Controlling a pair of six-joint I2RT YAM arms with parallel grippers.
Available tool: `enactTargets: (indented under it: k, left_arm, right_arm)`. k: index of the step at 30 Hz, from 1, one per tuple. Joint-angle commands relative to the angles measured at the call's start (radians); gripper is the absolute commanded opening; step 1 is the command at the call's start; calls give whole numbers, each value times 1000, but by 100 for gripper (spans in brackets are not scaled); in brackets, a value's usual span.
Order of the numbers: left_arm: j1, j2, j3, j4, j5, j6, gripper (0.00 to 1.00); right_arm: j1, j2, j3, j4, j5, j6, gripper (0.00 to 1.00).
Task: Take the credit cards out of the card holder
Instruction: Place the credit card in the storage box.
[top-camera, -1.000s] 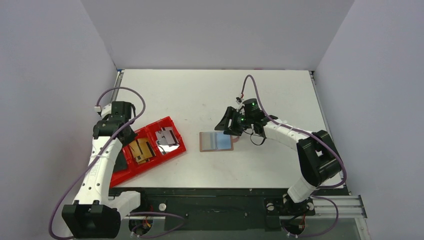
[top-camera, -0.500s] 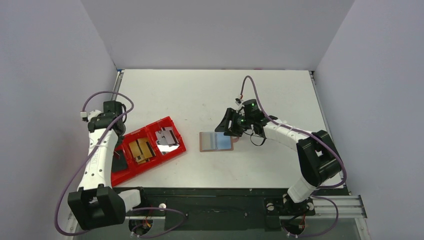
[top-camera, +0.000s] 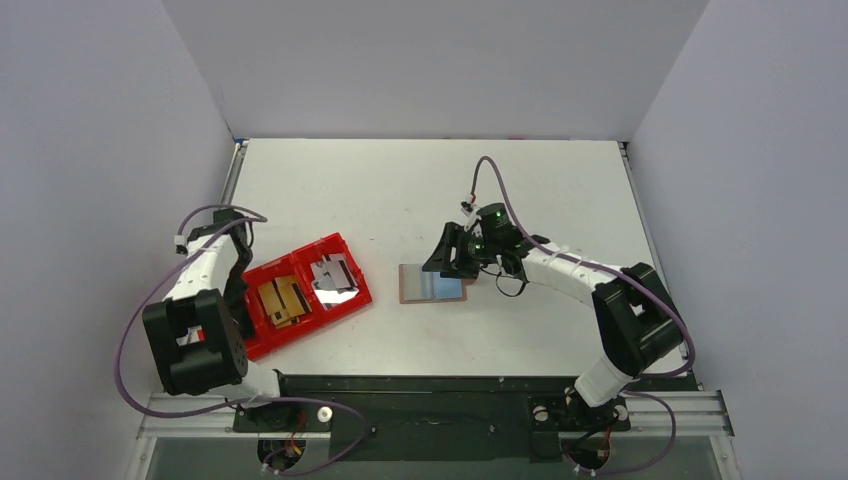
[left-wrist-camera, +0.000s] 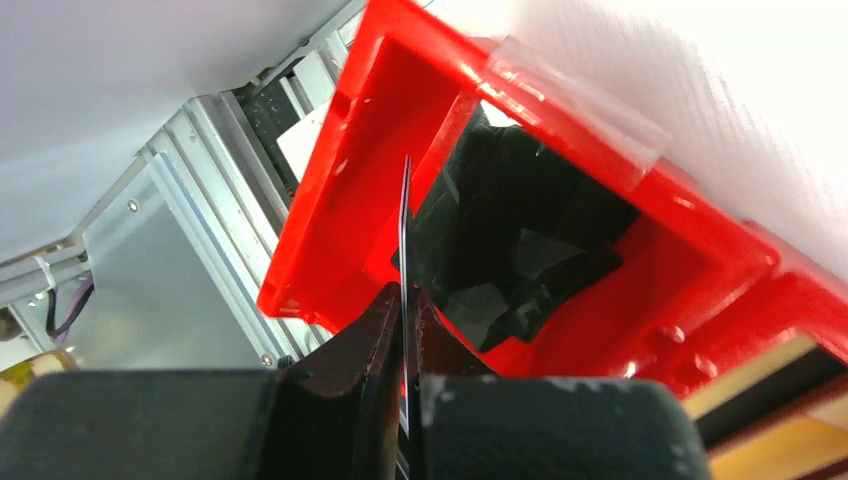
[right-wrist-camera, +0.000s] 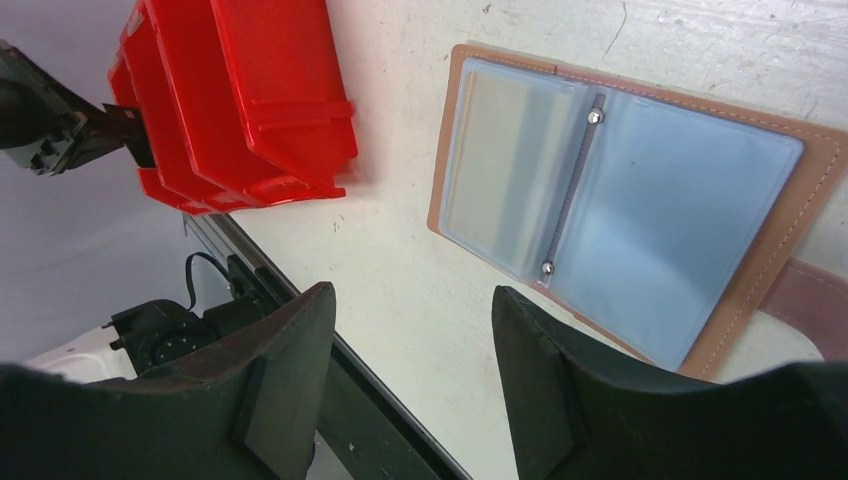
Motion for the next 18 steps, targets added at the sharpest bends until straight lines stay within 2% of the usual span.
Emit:
enactTargets:
  k: [1,7,13,16,18]
  left_arm:
    - [27,101,39,72,27,48,0]
    - [40,220,59,105,84,71,0]
    - [40,214,60,104,86,72,0]
    - [39,174,68,87,93,73,18]
    - [40,148,78,71,103,71,26]
  right_arm:
    - [11,-46,-2,36,1,-17,55]
    - [12,-51,4,15,13,-31,55]
    - [13,-53,10,4,22,-42,55]
    - [17,-53,11,4,24,-42,55]
    - [20,-52,11,4,26,-43,55]
